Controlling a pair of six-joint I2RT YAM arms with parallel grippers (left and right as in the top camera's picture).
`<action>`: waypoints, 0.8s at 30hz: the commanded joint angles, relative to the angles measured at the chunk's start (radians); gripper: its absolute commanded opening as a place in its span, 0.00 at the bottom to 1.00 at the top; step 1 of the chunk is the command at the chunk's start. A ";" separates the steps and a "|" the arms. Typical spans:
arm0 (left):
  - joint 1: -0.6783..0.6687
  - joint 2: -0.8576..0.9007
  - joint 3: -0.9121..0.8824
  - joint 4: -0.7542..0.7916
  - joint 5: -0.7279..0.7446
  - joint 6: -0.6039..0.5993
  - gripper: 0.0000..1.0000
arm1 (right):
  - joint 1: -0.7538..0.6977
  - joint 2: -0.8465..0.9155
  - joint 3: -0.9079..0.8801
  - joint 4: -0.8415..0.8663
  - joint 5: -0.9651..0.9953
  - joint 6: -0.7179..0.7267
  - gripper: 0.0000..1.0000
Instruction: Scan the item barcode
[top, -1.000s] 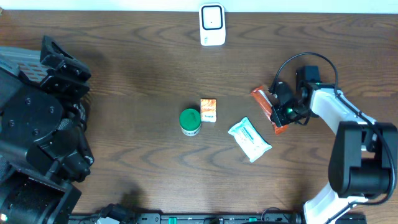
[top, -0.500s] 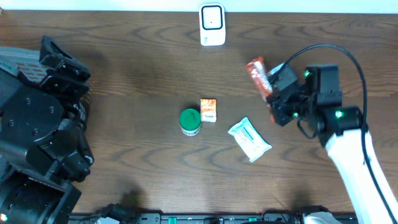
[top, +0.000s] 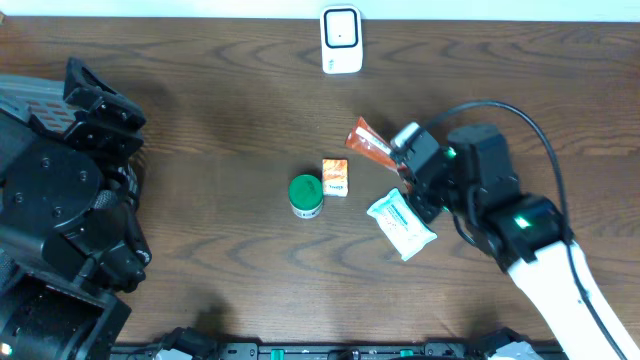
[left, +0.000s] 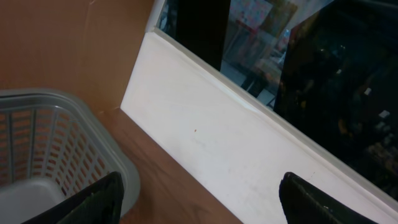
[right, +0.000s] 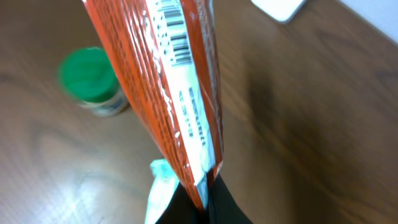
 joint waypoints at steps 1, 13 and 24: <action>0.004 -0.005 0.003 0.003 -0.016 0.016 0.80 | -0.031 0.175 -0.055 0.106 0.068 0.056 0.01; 0.004 -0.005 0.003 0.003 -0.016 0.016 0.81 | -0.037 0.605 -0.053 0.460 0.195 0.176 0.49; 0.004 -0.003 0.003 0.000 -0.016 0.016 0.81 | -0.039 0.380 -0.017 0.488 0.060 0.324 0.01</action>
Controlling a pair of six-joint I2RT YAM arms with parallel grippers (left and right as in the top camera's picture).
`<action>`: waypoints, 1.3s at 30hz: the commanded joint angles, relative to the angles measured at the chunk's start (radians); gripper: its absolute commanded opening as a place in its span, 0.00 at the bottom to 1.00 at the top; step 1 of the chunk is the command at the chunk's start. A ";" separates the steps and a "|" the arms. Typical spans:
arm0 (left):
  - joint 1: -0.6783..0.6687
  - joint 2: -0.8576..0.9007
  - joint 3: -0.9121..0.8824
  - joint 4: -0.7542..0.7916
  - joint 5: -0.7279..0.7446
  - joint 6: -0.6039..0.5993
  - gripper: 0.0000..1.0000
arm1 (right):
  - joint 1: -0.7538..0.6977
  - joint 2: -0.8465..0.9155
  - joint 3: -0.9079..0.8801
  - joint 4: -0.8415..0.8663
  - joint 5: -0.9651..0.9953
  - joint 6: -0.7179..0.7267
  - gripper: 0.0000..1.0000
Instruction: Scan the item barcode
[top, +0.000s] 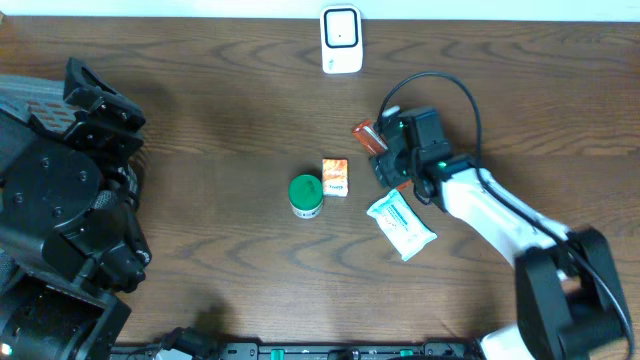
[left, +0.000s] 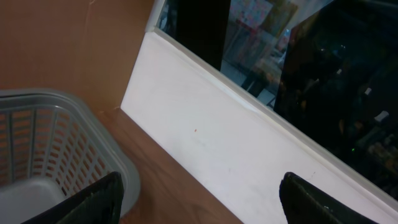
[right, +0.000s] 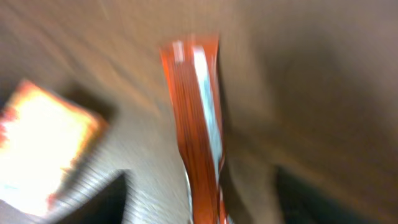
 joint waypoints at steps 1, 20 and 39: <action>0.004 -0.003 0.003 0.000 -0.016 0.016 0.81 | -0.006 -0.071 0.036 0.052 -0.045 0.119 0.01; 0.004 -0.003 0.003 0.000 -0.016 0.016 0.80 | -0.002 0.292 0.035 0.075 -0.045 0.178 0.01; 0.004 -0.003 0.003 0.001 -0.016 0.016 0.81 | -0.077 -0.042 0.136 -0.215 -0.488 0.171 0.99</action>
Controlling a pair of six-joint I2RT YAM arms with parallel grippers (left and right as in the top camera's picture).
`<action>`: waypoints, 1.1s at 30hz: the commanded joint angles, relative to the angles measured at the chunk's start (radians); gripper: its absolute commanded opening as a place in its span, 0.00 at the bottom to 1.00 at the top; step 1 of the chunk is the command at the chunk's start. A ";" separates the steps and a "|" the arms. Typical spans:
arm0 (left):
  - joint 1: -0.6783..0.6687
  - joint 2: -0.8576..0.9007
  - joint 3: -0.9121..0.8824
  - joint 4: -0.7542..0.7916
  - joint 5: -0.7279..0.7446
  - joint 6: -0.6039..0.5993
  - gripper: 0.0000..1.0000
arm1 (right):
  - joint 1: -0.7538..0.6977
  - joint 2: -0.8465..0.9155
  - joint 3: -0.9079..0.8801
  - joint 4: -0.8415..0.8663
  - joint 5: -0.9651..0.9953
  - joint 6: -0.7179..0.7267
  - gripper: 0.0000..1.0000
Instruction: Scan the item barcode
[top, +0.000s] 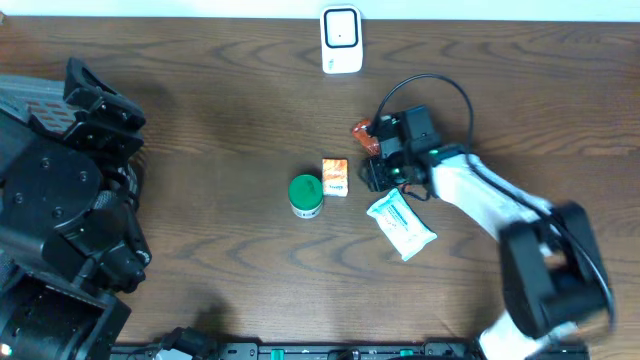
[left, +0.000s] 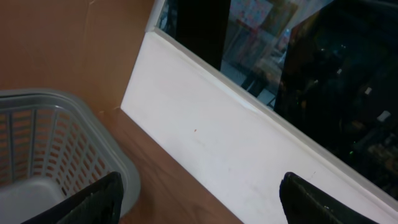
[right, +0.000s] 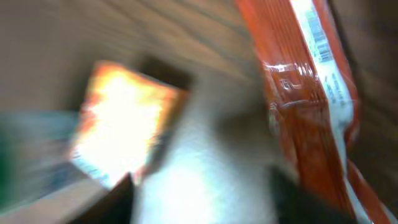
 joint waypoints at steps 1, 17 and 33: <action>0.004 -0.003 0.003 0.002 -0.016 0.016 0.81 | -0.082 -0.175 0.050 -0.066 -0.218 0.001 0.99; 0.004 -0.003 0.003 0.002 -0.016 0.016 0.81 | -0.375 0.035 -0.018 -0.019 -0.540 -0.092 0.99; 0.004 -0.003 0.003 0.002 -0.016 0.016 0.80 | -0.391 0.331 0.017 -0.068 -0.501 -0.145 0.99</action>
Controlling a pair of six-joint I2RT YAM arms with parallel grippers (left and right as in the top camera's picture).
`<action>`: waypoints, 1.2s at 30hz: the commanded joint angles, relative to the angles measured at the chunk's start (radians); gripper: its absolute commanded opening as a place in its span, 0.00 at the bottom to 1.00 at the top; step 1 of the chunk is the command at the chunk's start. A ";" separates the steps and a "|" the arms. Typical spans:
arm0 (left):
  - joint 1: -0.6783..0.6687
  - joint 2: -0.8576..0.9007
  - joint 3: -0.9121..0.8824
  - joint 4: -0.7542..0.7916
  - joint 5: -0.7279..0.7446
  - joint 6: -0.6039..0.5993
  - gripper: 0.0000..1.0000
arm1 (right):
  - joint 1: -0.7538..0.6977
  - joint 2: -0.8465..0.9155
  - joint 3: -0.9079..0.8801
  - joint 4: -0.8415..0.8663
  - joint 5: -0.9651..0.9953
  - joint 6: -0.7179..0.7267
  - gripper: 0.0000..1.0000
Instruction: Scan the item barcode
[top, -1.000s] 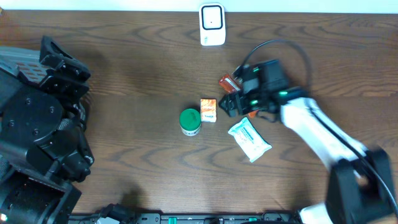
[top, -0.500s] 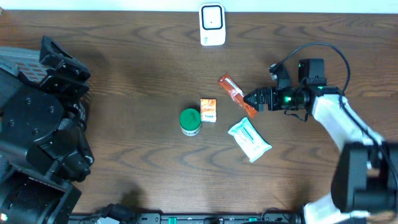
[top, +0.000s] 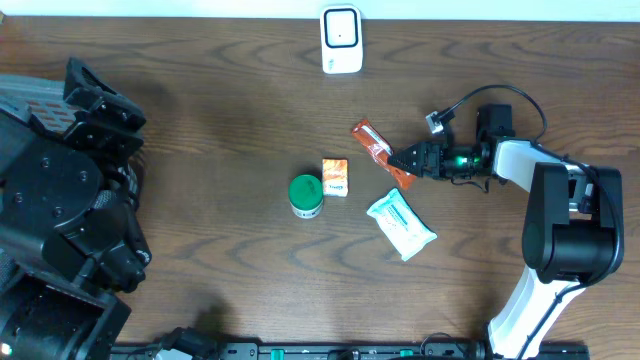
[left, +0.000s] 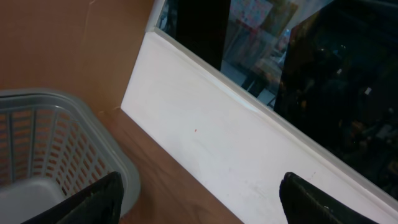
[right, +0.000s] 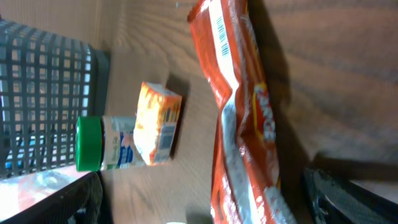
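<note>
The orange snack packet (top: 377, 150) lies flat on the dark wooden table, its barcode end (right: 219, 28) pointing away from my right gripper. My right gripper (top: 405, 160) lies low just right of the packet, open, and the packet's near end (right: 249, 162) rests between its spread fingers without being gripped. The white barcode scanner (top: 341, 40) stands at the table's far edge. At the far left my left gripper (left: 199, 199) is open and holds nothing.
A green-lidded jar (top: 306, 195) and a small orange box (top: 335, 176) stand left of the packet. A white wipes pack (top: 400, 223) lies below it. A grey basket (left: 43, 143) sits by the left arm, and a dark mesh basket (right: 43, 87) shows beyond the jar.
My right arm has swung out to the right and its wrist now lies low beside the packet. The packet rests flat on the table between the open fingers. The left arm has not moved.
At first my right gripper was shut on the orange packet, holding it up with the barcode showing. Then it was low over the table nearer the scanner. After that the packet was down beside the gripper, and now it lies free.
</note>
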 joint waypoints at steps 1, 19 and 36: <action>0.004 -0.003 0.003 0.002 -0.016 0.016 0.81 | 0.011 0.053 -0.026 -0.063 0.227 -0.024 0.99; 0.004 -0.003 0.003 0.002 -0.016 0.016 0.81 | 0.074 0.232 -0.027 0.024 0.345 0.139 0.97; 0.004 -0.003 0.003 0.002 -0.016 0.016 0.81 | 0.119 0.363 -0.027 -0.047 0.632 0.220 0.99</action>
